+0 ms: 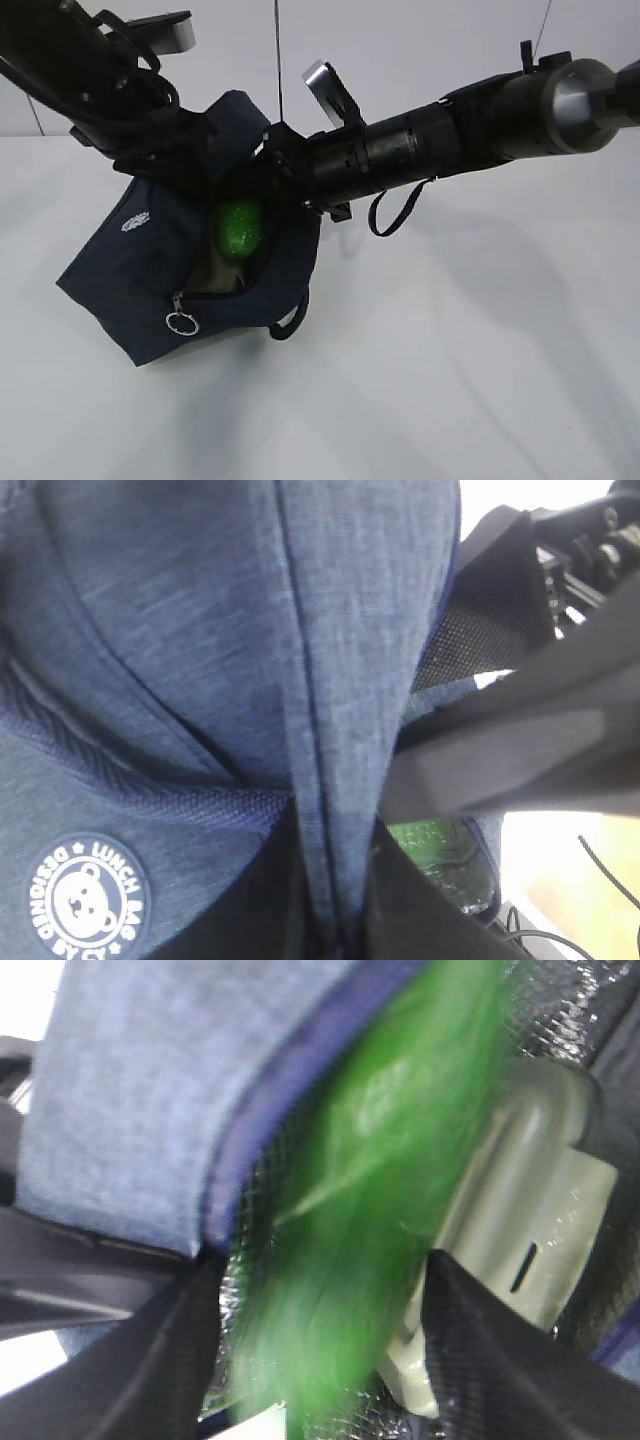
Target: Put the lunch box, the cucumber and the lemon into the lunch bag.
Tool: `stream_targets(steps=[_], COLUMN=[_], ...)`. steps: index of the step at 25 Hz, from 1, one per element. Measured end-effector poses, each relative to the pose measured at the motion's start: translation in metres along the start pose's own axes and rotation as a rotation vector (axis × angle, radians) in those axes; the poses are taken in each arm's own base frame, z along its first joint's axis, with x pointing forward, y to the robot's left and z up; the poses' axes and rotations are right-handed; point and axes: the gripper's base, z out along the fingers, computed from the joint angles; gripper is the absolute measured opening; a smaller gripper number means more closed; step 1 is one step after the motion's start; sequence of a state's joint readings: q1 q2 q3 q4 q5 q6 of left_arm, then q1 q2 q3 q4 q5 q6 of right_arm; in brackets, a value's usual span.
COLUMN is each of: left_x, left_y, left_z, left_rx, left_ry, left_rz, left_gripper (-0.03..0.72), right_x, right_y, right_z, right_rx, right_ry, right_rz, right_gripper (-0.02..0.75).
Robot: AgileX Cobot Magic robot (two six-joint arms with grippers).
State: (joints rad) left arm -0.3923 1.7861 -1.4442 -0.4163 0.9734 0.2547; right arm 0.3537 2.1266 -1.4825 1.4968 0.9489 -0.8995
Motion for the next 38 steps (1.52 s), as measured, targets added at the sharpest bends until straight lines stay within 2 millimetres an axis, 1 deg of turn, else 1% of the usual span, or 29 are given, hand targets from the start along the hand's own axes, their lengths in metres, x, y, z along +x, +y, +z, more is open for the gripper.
stream_targets(steps=[2,5,7,16,18,20,24,27,28,33,38], left_x=[0.000,0.000,0.000,0.000,0.000,0.000,-0.002,-0.003,-0.002,0.000,0.004], left_y=[0.000,0.000,0.000,0.000,0.000,0.001,0.013,0.026,0.031,0.049,0.065], left_z=[0.000,0.000,0.000,0.000,0.000,-0.001,-0.008,-0.019,-0.022,-0.031,-0.038], left_rx=[0.000,0.000,-0.001,0.004,0.005,0.009,0.040,0.057,0.061,0.071,0.065], left_ry=[-0.001,-0.001,-0.002,-0.003,-0.001,-0.005,-0.031,-0.065,-0.066,-0.072,-0.072], left_rz=[0.000,0.000,-0.001,-0.002,-0.002,-0.011,-0.060,-0.102,-0.115,-0.158,-0.195], left_gripper=[0.019,0.019,0.019,0.019,0.019,0.019,0.019,0.019,0.019,0.019,0.019], right_x=[0.000,-0.001,-0.001,0.001,-0.001,-0.003,-0.011,-0.014,-0.013,-0.008,-0.006], right_y=[0.000,0.000,0.000,0.002,0.004,0.011,0.029,0.038,0.040,0.029,0.016], right_z=[0.000,0.000,0.000,0.000,-0.005,-0.013,-0.039,-0.056,-0.059,-0.064,-0.067], right_rx=[-0.002,-0.004,-0.004,-0.027,-0.043,-0.061,-0.040,0.007,0.023,0.149,0.294], right_ry=[-0.003,-0.006,-0.006,0.007,0.013,0.017,0.011,0.021,0.031,0.113,0.144], right_rz=[-0.016,-0.028,-0.038,-0.048,-0.052,-0.072,-0.151,-0.187,-0.193,-0.192,-0.187], right_gripper=[0.398,0.456,0.477,0.488,0.488,0.488,0.488,0.488,0.488,0.488,0.487])
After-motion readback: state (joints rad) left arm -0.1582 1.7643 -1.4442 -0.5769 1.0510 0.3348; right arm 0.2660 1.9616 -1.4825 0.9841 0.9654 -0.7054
